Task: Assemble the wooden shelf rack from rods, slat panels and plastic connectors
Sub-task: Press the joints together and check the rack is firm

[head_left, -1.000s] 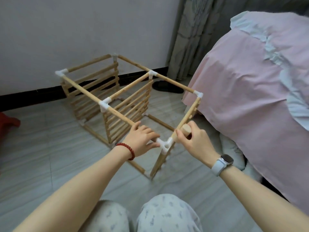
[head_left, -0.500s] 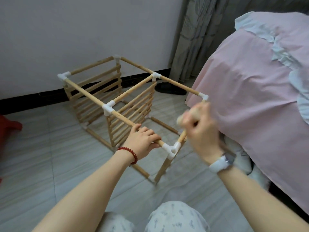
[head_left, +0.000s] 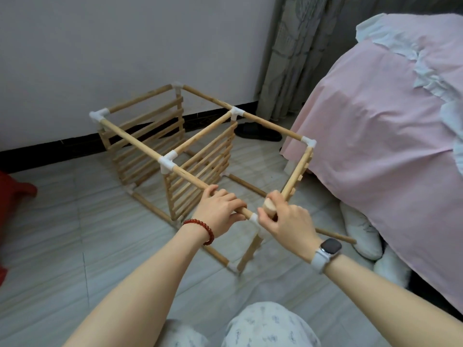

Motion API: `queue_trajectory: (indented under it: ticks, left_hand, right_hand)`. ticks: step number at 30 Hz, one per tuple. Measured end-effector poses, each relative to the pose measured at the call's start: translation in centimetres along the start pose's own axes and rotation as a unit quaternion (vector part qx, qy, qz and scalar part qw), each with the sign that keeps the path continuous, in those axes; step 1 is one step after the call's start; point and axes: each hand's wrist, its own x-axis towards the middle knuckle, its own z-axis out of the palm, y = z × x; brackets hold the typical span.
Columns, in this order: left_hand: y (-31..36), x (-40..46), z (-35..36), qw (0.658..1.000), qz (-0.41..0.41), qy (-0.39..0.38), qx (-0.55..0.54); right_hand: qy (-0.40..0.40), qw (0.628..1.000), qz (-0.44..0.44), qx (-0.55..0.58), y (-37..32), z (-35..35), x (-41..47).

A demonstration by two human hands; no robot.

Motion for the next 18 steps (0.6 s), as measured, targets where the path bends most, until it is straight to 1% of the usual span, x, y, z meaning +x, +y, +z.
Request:
queue_trajectory:
  ticks: [2,4,5,9,11,12,14,16,17,18]
  left_hand:
    - [0.1,0.0,0.1,1.0,0.0,-0.009,-0.002]
    - [0.1,0.1,0.1,1.0,0.004,0.005,-0.008]
    - [0.0,0.0,0.2,1.0,0.006,0.009,-0.011]
    - [-0.3,-0.8,0.8,0.997,0.03,0.063,-0.043]
    - [-1.0,-1.2,0.7,0.996,0.04,0.069,-0.026]
    - [-1.4,-1.4,0.6,0.997,0.036,0.071,-0.009]
    - [-2.8,-1.6,0.1,0.995,-0.008,0.096,0.008]
    - [-5.1,-1.6,-0.9,0.988,-0.079,0.136,0.014]
    - [-6.4,-1.6,-1.4,0.983,-0.118,0.142,0.02]
    - [-7.8,-1.5,-1.8,0.98,-0.154,0.124,0.028]
  right_hand:
    - [0.04,0.998,-0.001,0.048,-0.4,-1.8,1.8]
    - [0.111,0.988,0.005,0.111,-1.0,-3.2,2.8]
    - [0.118,0.987,0.0,0.108,-0.9,-3.1,2.3]
    - [0.035,0.999,-0.016,0.01,0.5,-0.1,-0.9]
    - [0.032,0.998,-0.049,-0.017,0.7,0.4,0.2]
    - [0.034,0.997,-0.063,-0.014,0.1,0.4,0.9]
    - [0.034,0.993,-0.108,-0.018,-1.0,1.0,2.0]
    - [0.019,0.987,-0.152,-0.052,-2.3,2.4,2.4]
    - [0.02,0.983,-0.168,-0.067,-2.7,3.2,2.7]
    - [0.024,0.981,-0.175,-0.079,-3.1,4.0,3.1]
